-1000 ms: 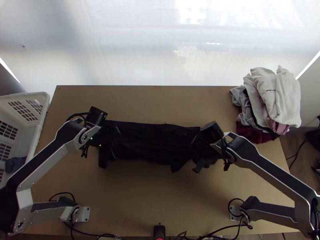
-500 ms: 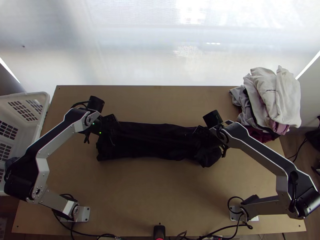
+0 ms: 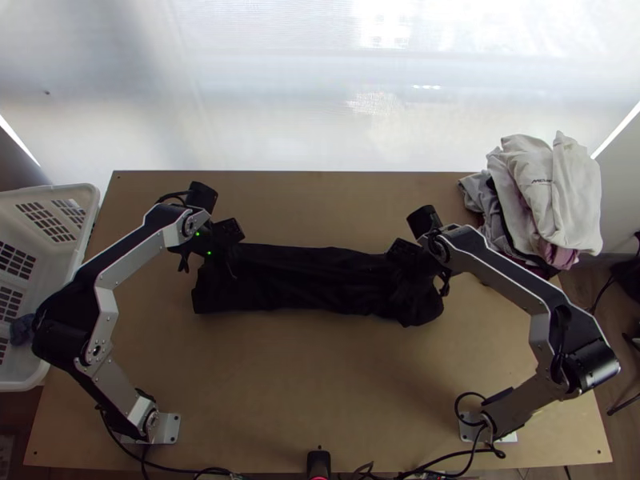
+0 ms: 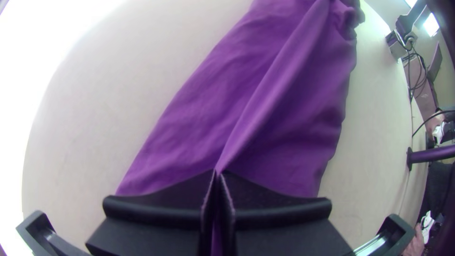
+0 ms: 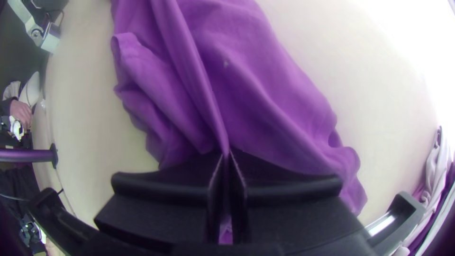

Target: Fold the t-shirt

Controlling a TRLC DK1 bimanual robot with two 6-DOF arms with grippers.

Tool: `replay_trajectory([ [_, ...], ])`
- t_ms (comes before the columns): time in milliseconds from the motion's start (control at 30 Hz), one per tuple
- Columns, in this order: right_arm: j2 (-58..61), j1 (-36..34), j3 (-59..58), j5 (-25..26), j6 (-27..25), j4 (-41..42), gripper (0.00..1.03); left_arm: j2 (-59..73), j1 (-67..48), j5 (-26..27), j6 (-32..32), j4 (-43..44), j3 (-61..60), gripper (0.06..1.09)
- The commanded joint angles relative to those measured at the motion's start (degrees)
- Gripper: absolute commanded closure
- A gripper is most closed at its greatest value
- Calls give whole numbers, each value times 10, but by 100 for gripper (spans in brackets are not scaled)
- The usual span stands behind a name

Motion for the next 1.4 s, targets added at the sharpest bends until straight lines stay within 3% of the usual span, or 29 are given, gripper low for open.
replay_trajectory([
  [0, 50, -28, 49, 0, 0, -3, 100, 21, -1, -3, 1, 11, 4, 101],
  [67, 57, -29, 62, 0, 7, -3, 100, 20, -1, -6, 1, 11, 1, 99],
  [133, 64, -27, 68, 0, 18, -3, 93, 16, 0, -7, 2, 15, -5, 98],
  [233, 74, -27, 80, 0, 50, 4, 67, 14, 4, -12, 2, 28, -12, 88],
  [300, 78, -28, 89, 0, 64, 2, 58, 12, 6, -14, 4, 29, -14, 78],
  [367, 74, -28, 94, 0, 66, -6, 46, 6, 8, -14, 7, 30, -19, 61],
  [433, 66, -31, 96, 0, 66, -21, 34, 1, 9, -17, 15, 32, -23, 13],
  [467, 61, -35, 96, 1, 66, -25, 29, -1, 10, -18, 21, 32, -24, 10],
  [533, 49, -45, 96, 1, 65, -30, 24, -7, 17, -19, 24, 39, -26, 10],
  [1100, -31, -129, 101, 3, 43, -47, 15, -30, 139, -33, 90, 48, -9, 10],
  [1367, -89, -97, 93, 5, 94, -64, 16, -49, 199, -33, 111, 48, -5, 10],
])
